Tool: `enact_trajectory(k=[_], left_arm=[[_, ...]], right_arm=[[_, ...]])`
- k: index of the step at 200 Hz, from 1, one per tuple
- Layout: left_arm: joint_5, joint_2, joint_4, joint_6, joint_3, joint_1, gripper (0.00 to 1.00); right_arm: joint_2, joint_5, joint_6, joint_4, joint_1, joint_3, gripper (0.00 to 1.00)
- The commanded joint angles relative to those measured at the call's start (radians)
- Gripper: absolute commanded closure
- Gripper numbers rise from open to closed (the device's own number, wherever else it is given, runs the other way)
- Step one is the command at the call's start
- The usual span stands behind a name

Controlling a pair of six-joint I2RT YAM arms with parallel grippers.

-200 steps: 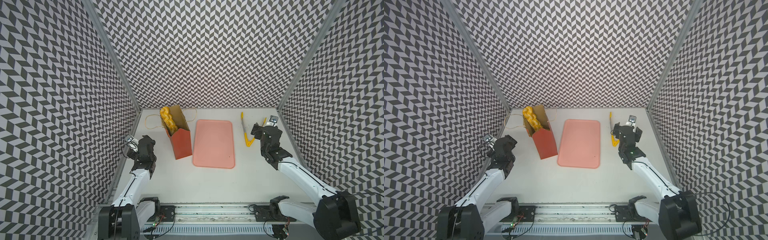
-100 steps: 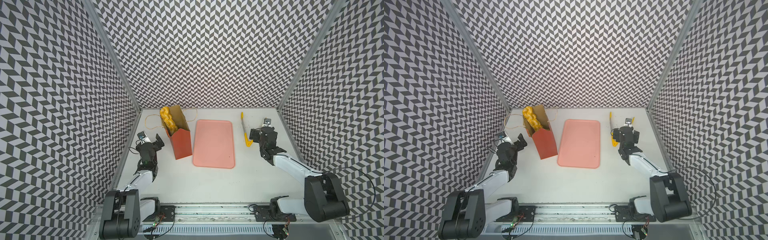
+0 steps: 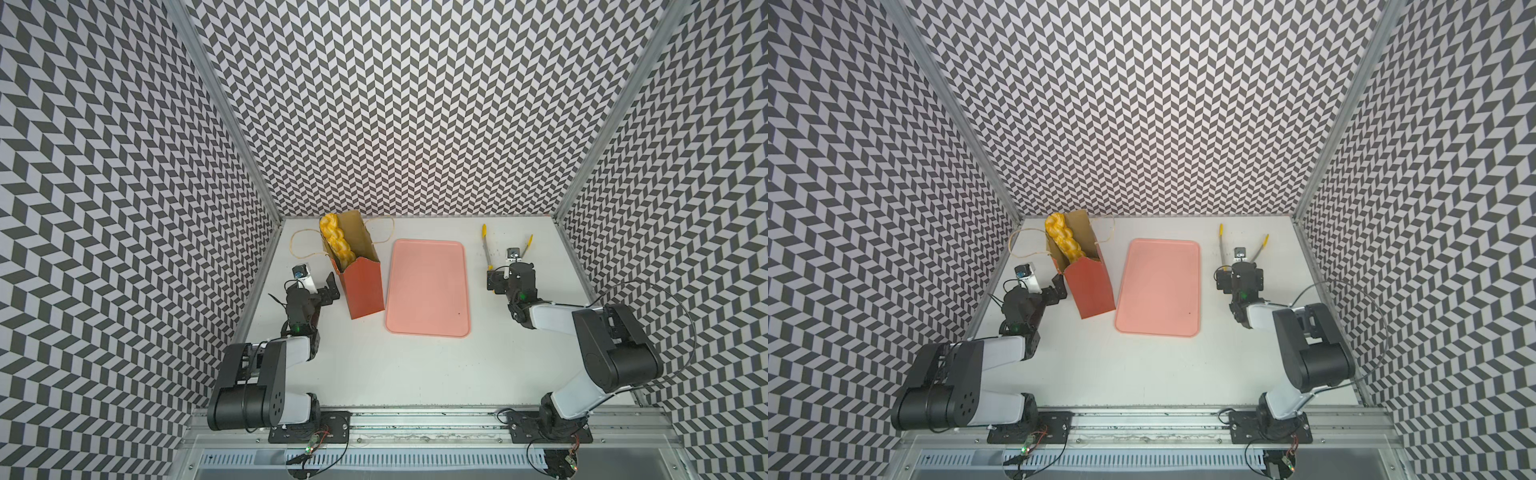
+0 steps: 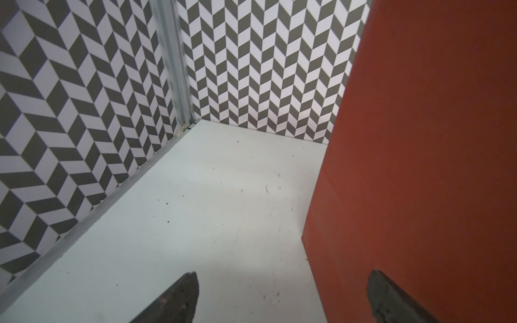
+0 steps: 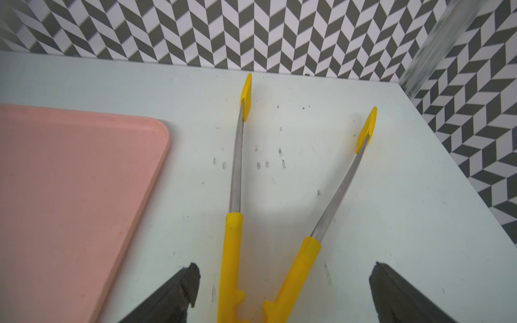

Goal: Pack bread into a paper bag
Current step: Reset both arms

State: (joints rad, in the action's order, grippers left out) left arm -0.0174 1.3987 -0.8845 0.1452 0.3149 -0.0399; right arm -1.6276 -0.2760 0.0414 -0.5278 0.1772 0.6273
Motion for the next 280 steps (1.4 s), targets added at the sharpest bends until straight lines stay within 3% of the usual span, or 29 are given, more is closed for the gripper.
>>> enact_trajectory(k=[1,29,44,52,65,95,123,138,161,185,229,243,280], left_arm=[[0.014,-0.012,-0.086,-0.027,-0.017,-0.008,0.02],[-0.010,-0.012,-0.153,-0.028,-0.044,-0.026,0.02],[-0.010,0.021,-0.276,-0.027,-0.088,-0.042,0.02],[0.029,0.056,-0.364,-0.032,-0.106,-0.053,0.02],[0.104,0.038,-0.304,-0.055,-0.091,-0.056,0.02],[0.213,0.090,-0.408,-0.090,-0.114,-0.065,0.02],[0.177,0.168,-0.458,-0.118,-0.096,-0.033,0.02],[0.161,0.138,-0.375,-0.118,-0.080,-0.027,0.02],[0.125,0.146,-0.352,-0.123,-0.064,-0.010,0.02],[0.119,0.149,-0.354,-0.125,-0.062,-0.006,0.02],[0.093,0.151,-0.350,-0.134,-0.057,0.008,0.02],[0.085,0.149,-0.349,-0.136,-0.057,0.011,0.02],[0.069,0.147,-0.346,-0.140,-0.057,0.020,0.02]], right_arm=[[-0.008,0.018,0.044,-0.176,-0.007,-0.016,0.01],[0.009,0.041,0.059,-0.244,-0.011,-0.056,0.01],[0.034,0.052,0.052,-0.282,-0.019,-0.090,0.01],[0.044,0.052,0.042,-0.302,-0.026,-0.106,0.01],[0.061,0.063,0.033,-0.333,-0.037,-0.132,0.01],[0.096,0.066,0.022,-0.427,-0.046,-0.201,0.01],[0.110,0.121,-0.003,-0.510,-0.083,-0.258,0.01],[0.116,0.163,-0.023,-0.565,-0.108,-0.298,0.01],[0.050,0.198,-0.019,-0.854,-0.119,-0.397,0.01],[0.095,0.211,-0.009,-0.652,-0.118,-0.340,0.01],[0.072,0.168,-0.028,-0.865,-0.119,-0.442,0.01],[0.059,0.113,-0.068,-0.857,-0.129,-0.425,0.01],[0.080,0.115,-0.066,-0.789,-0.129,-0.414,0.01]])
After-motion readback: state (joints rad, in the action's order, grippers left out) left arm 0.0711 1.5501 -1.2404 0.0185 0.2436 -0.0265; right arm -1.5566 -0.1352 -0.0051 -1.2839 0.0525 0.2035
